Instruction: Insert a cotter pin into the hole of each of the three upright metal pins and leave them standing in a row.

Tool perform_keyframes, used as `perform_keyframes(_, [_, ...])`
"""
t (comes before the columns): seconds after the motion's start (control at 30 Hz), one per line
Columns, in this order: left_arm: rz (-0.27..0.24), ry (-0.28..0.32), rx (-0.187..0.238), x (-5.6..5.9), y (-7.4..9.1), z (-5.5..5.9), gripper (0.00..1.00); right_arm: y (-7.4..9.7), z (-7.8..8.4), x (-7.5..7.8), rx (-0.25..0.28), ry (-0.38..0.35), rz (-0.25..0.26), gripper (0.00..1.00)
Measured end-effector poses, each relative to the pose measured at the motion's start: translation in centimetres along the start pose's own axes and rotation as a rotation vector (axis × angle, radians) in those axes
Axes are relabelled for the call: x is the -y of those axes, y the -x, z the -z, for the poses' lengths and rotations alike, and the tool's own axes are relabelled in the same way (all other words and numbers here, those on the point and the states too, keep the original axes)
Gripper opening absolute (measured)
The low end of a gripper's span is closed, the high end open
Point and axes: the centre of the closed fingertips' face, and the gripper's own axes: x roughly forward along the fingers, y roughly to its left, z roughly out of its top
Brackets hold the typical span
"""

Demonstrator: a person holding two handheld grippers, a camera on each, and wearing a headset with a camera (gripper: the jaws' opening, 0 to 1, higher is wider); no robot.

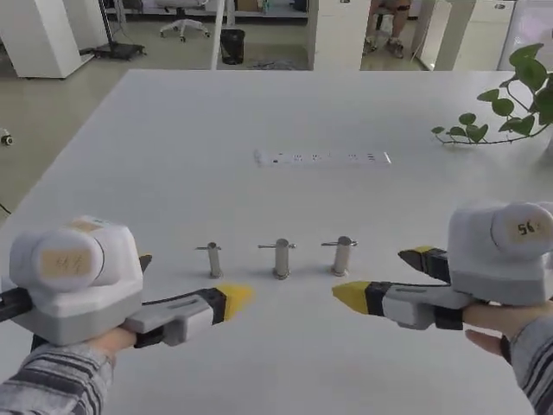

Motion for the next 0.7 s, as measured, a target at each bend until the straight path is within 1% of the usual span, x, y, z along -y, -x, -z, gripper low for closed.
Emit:
perform_keyframes(0.07, [0.007, 0.001, 0.006, 0.17, -0.03, -0.07, 0.89, -0.12, -0.12, -0.22, 0.012, -0.023, -0.004, 0.72])
perform_keyframes(0.17, [0.008, 0.001, 0.001, 0.29, -0.09, 0.04, 0.93, -0.22, -0.08, -0.12, 0.013, -0.002, 0.015, 0.75])
perform_keyframes(0.2, [0.007, -0.005, -0.002, 0.39, -0.06, 0.09, 0.94, -0.24, -0.12, -0.12, 0.017, -0.009, 0.012, 0.76])
perform_keyframes(0.27, [0.003, -0.012, 0.001, 0.29, -0.01, 0.08, 0.95, -0.38, -0.61, -0.47, 0.055, -0.081, 0.002, 0.79])
perform_keyframes(0.33, [0.006, -0.016, 0.001, 0.4, -0.02, 0.13, 0.96, -0.41, -0.58, -0.41, 0.055, -0.078, 0.002, 0.8])
perform_keyframes(0.4, [0.007, -0.023, -0.017, 0.55, -0.08, 0.48, 0.96, -0.57, -0.13, -0.26, 0.038, -0.065, 0.021, 0.81])
perform_keyframes(0.5, [-0.002, -0.037, -0.026, 0.59, -0.06, 0.69, 0.98, -0.62, 0.12, -0.58, 0.035, -0.076, 0.01, 0.81])
perform_keyframes(0.7, [-0.015, -0.03, -0.019, 0.39, 0.06, 0.55, 0.99, -0.68, 0.05, -0.61, 0.043, -0.066, 0.01, 0.83])
